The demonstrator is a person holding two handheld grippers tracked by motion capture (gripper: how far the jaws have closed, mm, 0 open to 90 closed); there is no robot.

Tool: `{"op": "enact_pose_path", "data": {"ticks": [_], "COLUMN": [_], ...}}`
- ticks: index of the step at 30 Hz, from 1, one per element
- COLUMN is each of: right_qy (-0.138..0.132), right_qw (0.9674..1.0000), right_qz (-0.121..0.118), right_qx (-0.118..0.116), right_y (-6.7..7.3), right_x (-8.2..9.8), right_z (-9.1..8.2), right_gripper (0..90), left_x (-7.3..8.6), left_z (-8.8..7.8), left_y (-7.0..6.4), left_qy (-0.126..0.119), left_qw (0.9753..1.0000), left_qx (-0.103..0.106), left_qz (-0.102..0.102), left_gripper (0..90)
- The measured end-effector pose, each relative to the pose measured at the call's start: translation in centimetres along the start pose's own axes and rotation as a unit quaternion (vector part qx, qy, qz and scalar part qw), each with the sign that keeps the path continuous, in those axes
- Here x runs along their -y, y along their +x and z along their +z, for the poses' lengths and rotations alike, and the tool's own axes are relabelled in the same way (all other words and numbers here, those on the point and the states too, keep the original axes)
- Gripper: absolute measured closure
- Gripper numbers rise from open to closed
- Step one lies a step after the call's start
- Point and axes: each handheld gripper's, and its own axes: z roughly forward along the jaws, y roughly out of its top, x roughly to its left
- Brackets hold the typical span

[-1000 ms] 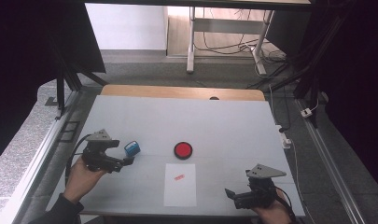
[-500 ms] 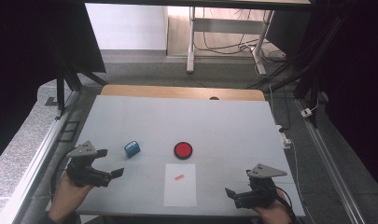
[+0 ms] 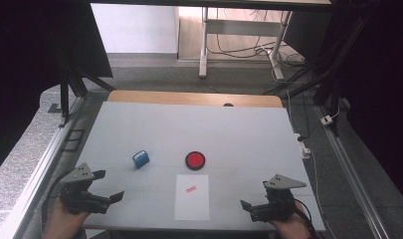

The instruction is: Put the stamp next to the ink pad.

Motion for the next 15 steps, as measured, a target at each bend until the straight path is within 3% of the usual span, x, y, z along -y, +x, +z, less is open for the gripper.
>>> {"op": "enact_pose_path", "data": {"ticks": [5,9,15], "right_qy": [0.002,0.003,0.005], "right_qw": [1.0000,1.0000,1.0000], "right_qz": [-0.001,0.000,0.000], "right_qx": [0.002,0.003,0.002], "right_y": [0.1,0.1,0.1], "right_x": [0.0,0.0,-0.1], "right_z": [0.0,0.1,0.1], "right_gripper": [0.0,0.0,0.0], "left_x": [1.0,1.6,1.8], "left_z": [-0.3,-0.5,-0.7], "left_y": [0.0,0.0,0.1], "left_qy": [0.012,0.031,0.030], "left_qw": [0.9999,0.9992,0.9990], "left_qx": [-0.005,-0.022,-0.026], "left_qz": [-0.009,-0.014,-0.023], "left_gripper": [0.0,0.0,0.0]}}
